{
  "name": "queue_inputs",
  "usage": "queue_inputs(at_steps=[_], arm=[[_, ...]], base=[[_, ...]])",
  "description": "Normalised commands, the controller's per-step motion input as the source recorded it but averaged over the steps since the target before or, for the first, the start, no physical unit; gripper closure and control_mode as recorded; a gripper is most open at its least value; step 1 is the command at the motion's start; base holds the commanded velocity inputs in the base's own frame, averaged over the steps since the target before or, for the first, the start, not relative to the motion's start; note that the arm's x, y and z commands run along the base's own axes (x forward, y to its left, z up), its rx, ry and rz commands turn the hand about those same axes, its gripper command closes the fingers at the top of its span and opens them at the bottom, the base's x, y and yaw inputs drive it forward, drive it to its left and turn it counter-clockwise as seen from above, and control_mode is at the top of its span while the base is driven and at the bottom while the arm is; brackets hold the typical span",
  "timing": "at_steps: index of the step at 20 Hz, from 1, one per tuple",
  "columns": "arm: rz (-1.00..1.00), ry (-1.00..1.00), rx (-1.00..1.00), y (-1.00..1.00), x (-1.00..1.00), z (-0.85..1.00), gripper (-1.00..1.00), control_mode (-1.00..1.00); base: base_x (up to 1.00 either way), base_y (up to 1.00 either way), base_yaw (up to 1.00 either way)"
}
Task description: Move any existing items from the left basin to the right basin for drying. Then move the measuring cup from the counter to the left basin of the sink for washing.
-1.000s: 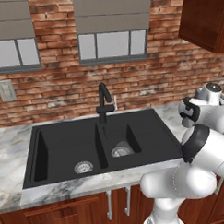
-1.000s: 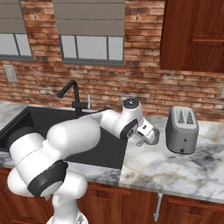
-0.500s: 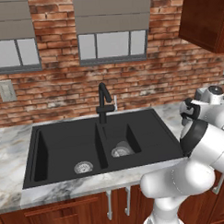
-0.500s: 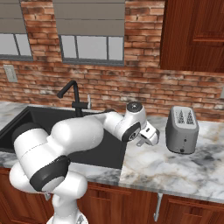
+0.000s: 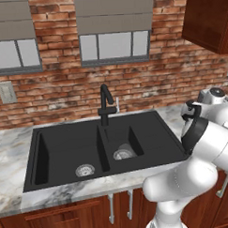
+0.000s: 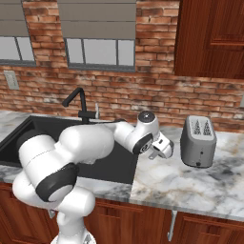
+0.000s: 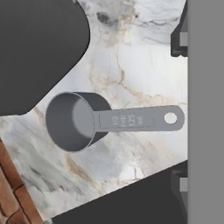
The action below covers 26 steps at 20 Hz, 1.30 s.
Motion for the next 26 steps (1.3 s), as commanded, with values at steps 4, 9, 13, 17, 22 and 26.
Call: queue_inputs(at_steps=[4, 9, 13, 17, 22, 26], arm=[[0.0, 0.0, 0.0, 0.0, 0.0, -0.12, -1.0, -1.0], [0.0, 0.01, 0.0, 0.0, 0.02, -0.13, -1.0, -1.0], [0.0, 0.02, 0.0, 0.0, 0.08, -0.14, -1.0, -1.0], [0.0, 0.03, 0.0, 0.0, 0.08, -0.14, -1.0, -1.0], [0.0, 0.03, 0.0, 0.0, 0.08, -0.12, -1.0, -1.0], [0.0, 0.02, 0.0, 0.0, 0.08, -0.11, -1.0, -1.0]], base=[[0.0, 0.0, 0.0], [0.0, 0.0, 0.0], [0.0, 0.0, 0.0], [0.0, 0.0, 0.0], [0.0, 0.0, 0.0], [0.0, 0.0, 0.0]])
